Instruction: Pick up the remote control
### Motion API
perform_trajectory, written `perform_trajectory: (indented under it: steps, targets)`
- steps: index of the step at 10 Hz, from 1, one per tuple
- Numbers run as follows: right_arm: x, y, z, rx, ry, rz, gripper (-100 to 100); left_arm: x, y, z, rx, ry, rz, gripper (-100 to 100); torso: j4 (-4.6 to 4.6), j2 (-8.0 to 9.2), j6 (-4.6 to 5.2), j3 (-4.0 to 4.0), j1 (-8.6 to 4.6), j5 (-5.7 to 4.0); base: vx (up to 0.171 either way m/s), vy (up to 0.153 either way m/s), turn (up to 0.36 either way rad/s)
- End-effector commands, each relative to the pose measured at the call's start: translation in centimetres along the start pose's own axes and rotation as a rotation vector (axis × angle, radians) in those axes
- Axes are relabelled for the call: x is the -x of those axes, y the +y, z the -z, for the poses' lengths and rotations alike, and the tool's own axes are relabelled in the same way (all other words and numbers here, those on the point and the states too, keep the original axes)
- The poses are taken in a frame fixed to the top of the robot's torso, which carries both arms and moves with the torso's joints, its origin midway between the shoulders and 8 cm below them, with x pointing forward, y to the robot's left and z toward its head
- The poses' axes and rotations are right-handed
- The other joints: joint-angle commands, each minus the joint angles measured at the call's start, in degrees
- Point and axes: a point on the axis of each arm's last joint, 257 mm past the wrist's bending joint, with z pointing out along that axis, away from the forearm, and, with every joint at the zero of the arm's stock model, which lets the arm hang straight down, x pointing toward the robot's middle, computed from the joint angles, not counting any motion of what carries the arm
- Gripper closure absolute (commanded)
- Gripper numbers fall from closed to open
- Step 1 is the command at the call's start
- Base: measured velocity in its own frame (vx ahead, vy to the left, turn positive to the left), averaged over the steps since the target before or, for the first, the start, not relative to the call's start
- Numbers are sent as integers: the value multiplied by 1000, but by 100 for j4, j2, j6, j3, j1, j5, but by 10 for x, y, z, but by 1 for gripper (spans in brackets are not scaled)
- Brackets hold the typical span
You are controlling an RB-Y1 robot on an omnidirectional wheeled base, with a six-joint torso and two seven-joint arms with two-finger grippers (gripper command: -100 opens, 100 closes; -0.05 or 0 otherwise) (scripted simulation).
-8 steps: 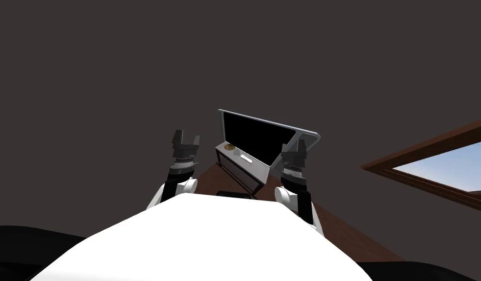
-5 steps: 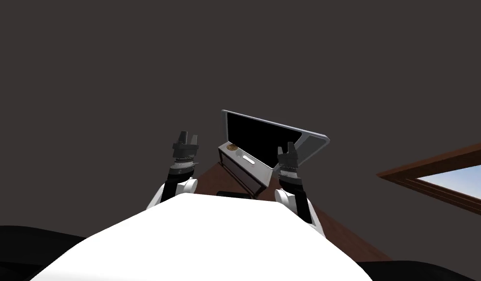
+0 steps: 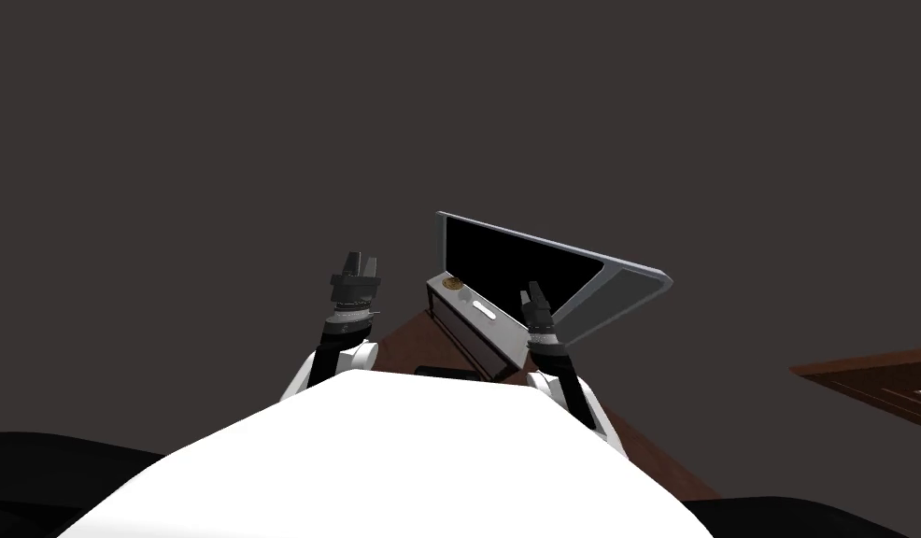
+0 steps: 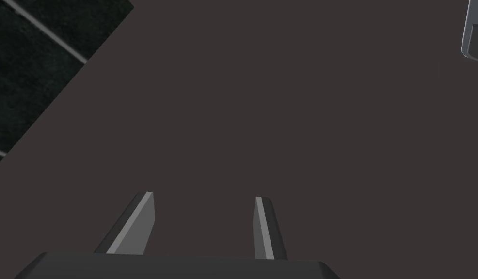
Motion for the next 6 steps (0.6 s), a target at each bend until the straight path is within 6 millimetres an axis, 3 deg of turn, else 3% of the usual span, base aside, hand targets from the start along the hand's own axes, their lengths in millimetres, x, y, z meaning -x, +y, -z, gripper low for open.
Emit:
perform_trajectory:
  steps: [1,2,3,4,6]
  targets:
    - [-15,-25,13,-53,61,41,-100,0,0,0,0,0,0,0,0,0,0,0,0,0,25,24,167]
    - [-15,-28,13,-57,69,46,-100,0,0,0,0,0,0,0,0,1,-3,1,0,0,22,18,100]
    - [-27,-50,26,-109,125,82,-100,0,0,0,0,0,0,0,1,2,-1,1,-3,-1,28,32,244]
    - [-28,-50,26,-109,127,84,-100,0,0,0,0,0,0,0,0,0,-4,0,1,0,30,21,109]
    - [-51,-92,58,-207,241,155,-100,0,0,0,0,0,0,0,-1,-4,-4,-2,1,0,55,41,245]
